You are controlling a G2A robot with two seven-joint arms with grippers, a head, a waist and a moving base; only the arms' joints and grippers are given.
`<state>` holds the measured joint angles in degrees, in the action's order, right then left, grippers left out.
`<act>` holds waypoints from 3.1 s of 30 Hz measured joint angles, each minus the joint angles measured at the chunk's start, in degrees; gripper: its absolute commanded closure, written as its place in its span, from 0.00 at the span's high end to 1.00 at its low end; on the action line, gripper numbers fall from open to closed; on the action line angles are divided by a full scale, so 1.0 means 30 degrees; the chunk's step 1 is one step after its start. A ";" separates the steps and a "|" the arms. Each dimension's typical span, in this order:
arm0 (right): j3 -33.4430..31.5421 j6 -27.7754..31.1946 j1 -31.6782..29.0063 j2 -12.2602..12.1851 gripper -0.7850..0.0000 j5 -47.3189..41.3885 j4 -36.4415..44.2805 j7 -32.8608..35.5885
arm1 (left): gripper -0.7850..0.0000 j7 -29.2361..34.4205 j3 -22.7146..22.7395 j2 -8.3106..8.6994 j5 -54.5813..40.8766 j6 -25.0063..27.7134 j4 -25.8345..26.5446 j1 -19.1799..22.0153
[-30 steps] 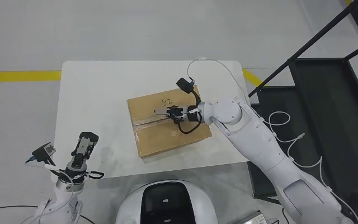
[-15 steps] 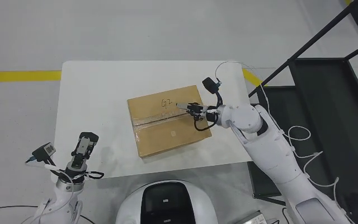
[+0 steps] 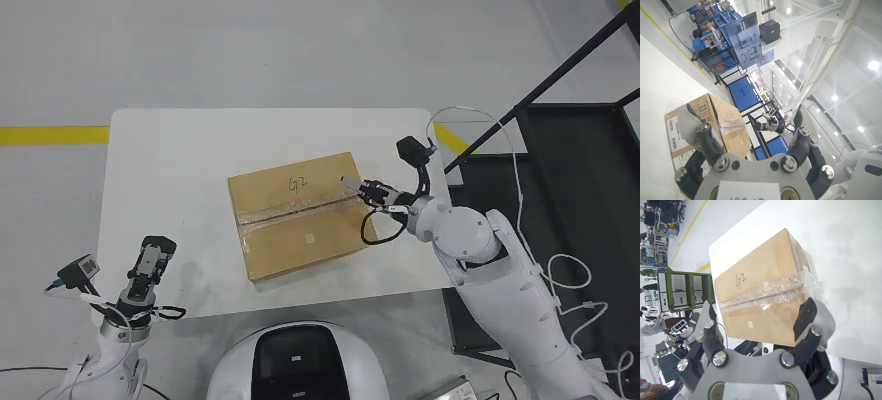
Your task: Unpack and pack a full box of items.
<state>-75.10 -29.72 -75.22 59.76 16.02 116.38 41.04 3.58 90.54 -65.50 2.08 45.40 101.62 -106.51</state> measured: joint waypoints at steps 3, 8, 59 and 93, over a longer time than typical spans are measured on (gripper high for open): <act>-0.0124 0.1430 0.0039 0.0125 1.00 -0.1735 0.0392 -0.0136 | 1.00 0.0000 0.0000 0.0000 0.0000 0.0000 0.0000 0.0000; 0.1156 0.4173 0.1356 0.0421 1.00 -0.3694 -0.1258 0.0088 | 1.00 0.0000 0.0000 0.0000 0.0000 0.0000 0.0000 0.0000; 0.7597 0.6124 0.7798 0.2752 1.00 -0.6228 -1.0551 0.2494 | 1.00 0.0000 0.0000 0.0000 0.0000 0.0000 0.0000 0.0000; 0.0320 0.3257 0.2256 0.1078 1.00 -0.3984 -0.6879 -0.1069 | 1.00 0.0000 0.0000 0.0000 0.0000 0.0000 0.0000 0.0000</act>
<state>-74.14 -19.95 -68.45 62.99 4.06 95.75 37.83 3.58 90.54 -65.50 2.08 45.40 101.62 -106.51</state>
